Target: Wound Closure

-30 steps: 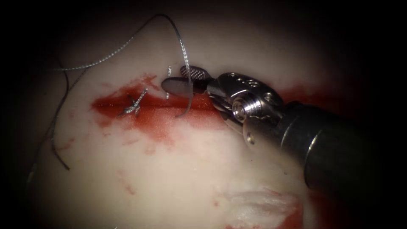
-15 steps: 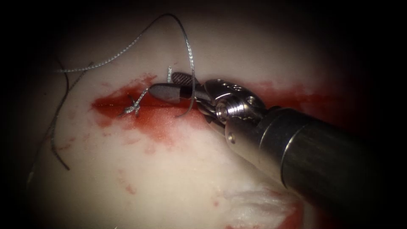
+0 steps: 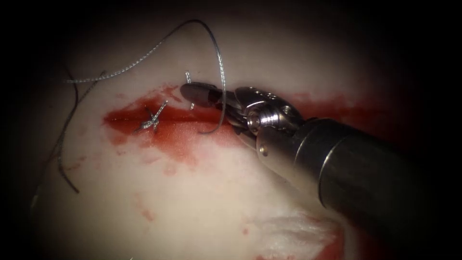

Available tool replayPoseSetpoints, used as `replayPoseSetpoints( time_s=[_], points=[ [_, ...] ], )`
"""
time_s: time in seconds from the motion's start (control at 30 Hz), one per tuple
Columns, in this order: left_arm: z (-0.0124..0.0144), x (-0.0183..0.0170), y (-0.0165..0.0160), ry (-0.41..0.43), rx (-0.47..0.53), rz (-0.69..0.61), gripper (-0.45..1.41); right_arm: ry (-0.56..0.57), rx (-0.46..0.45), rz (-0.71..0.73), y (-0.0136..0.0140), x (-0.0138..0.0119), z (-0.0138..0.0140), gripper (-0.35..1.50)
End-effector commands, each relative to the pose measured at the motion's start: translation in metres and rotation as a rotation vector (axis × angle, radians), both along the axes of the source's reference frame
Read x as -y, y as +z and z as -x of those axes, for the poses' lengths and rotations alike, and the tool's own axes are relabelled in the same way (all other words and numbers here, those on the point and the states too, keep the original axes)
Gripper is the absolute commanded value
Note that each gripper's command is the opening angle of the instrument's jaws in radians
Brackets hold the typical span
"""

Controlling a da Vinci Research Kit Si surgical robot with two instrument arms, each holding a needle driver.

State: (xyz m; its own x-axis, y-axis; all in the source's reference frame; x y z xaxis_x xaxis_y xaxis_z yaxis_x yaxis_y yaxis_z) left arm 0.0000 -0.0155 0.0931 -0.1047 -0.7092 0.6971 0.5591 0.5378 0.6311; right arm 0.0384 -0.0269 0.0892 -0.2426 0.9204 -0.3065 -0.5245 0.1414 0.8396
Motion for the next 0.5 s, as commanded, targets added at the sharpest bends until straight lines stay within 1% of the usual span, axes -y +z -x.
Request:
replayPoseSetpoints(
  time_s=[0.03, 0.07, 0.2, 0.5],
  points=[
    [0.0006, -0.0011, -0.0003, -0.003, 0.002, 0.006, -0.45, 0.013, -0.006, 0.02, -0.0005, -0.0021, -0.0003, -0.35],
    [0.0007, -0.0011, -0.0003, -0.001, 0.004, 0.006, -0.45, 0.025, 0.004, 0.045, -0.0008, -0.0028, 0.0002, -0.35],
    [0.0008, -0.0011, -0.0005, 0.002, 0.006, 0.004, -0.45, 0.045, -0.003, 0.083, -0.0011, -0.0036, 0.0008, -0.35],
    [0.001, -0.0012, -0.001, 0.004, 0.02, 0.004, -0.45, 0.067, -0.029, 0.168, -0.0031, -0.0053, 0.0012, -0.35]
  ],
)
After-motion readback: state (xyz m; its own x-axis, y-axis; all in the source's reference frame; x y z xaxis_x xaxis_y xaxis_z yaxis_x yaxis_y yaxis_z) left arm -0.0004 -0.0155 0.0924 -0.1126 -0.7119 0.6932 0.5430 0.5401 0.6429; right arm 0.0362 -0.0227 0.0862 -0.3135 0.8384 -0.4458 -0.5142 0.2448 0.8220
